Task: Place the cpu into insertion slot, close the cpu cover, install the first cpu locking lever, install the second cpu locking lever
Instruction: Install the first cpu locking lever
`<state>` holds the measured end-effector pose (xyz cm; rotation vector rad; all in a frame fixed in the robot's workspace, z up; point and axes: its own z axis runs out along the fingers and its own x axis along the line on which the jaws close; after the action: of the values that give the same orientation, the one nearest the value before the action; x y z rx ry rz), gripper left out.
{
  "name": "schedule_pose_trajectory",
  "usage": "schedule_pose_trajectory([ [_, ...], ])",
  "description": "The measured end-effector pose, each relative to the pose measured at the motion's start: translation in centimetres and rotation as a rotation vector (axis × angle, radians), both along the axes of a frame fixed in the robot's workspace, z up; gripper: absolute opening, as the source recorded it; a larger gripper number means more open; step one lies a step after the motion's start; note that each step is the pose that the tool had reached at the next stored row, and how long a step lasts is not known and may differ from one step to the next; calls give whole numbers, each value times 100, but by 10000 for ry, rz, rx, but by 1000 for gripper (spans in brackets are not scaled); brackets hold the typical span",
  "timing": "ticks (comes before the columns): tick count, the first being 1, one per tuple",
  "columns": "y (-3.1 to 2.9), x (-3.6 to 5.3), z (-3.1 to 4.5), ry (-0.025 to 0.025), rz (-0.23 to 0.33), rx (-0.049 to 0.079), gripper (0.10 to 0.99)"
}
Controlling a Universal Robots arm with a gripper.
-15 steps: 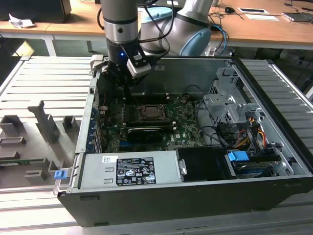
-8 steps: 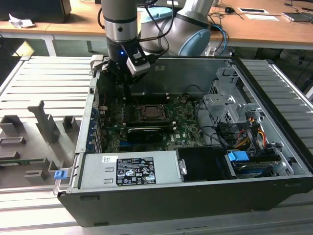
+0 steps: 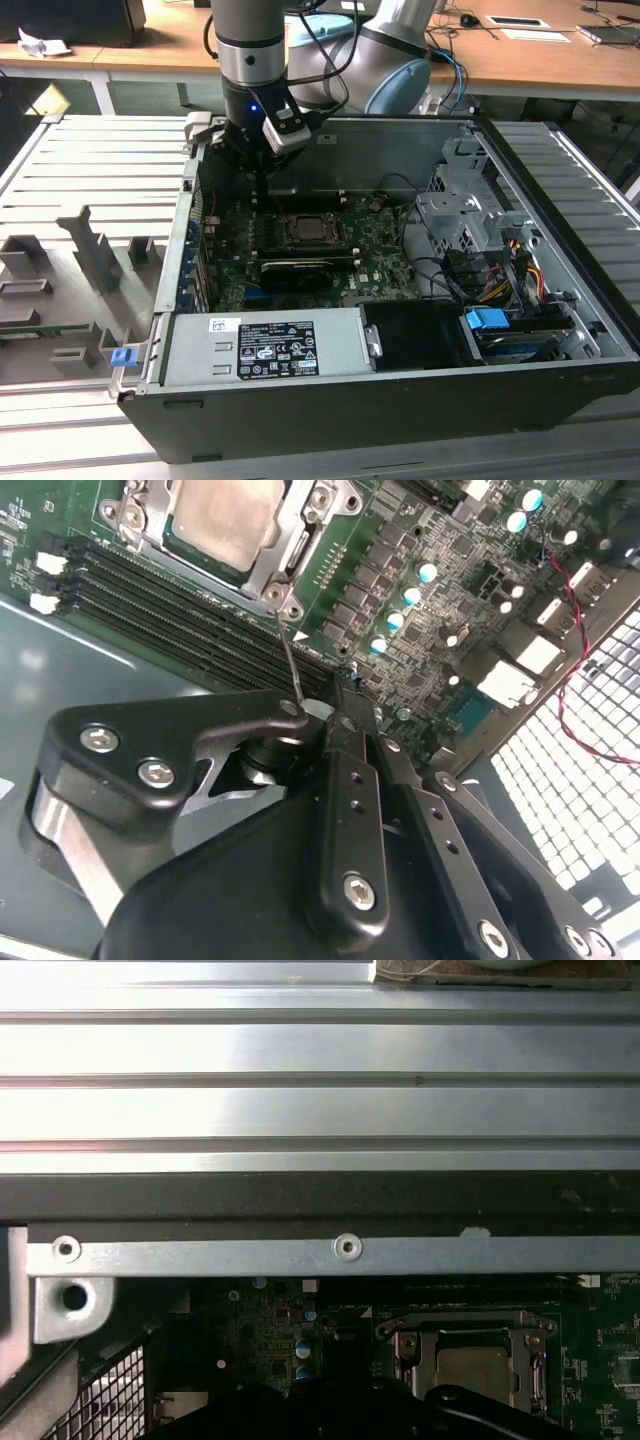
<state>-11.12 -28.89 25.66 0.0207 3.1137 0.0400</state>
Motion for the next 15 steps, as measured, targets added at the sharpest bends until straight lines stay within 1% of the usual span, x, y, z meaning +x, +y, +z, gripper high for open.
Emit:
schedule_pose_trajectory([
  [9, 0, 57, -6, 2, 1, -1, 106],
  [13, 0, 92, -7, 1, 1, -1, 106],
  [15, 0, 125, -8, 2, 1, -1, 106],
])
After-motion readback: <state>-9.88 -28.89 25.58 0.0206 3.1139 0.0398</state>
